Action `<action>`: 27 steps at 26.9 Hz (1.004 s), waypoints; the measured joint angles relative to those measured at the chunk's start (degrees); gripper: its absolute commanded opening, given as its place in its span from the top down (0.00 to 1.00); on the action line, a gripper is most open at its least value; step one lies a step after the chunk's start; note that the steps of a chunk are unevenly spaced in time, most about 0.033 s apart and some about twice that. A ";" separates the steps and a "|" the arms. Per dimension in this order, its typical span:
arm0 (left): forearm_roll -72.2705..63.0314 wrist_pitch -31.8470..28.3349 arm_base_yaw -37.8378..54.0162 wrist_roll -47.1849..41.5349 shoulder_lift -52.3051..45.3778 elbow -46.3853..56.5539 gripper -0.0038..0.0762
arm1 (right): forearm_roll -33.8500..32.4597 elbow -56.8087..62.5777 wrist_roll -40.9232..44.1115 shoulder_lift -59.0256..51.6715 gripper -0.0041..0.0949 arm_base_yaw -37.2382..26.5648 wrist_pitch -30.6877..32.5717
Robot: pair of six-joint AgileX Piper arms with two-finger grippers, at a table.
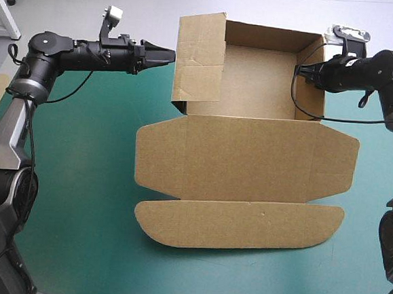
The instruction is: Fold the box
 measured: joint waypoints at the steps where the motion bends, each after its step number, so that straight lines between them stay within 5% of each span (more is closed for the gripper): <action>1: 0.93 0.07 -0.44 -0.23 0.00 -0.49 0.45 | 0.00 0.00 0.00 0.00 0.97 0.00 0.00; 27: 2.17 0.81 -5.32 -1.91 -0.21 -2.88 0.45 | -0.50 0.00 0.70 0.00 0.97 0.00 -0.17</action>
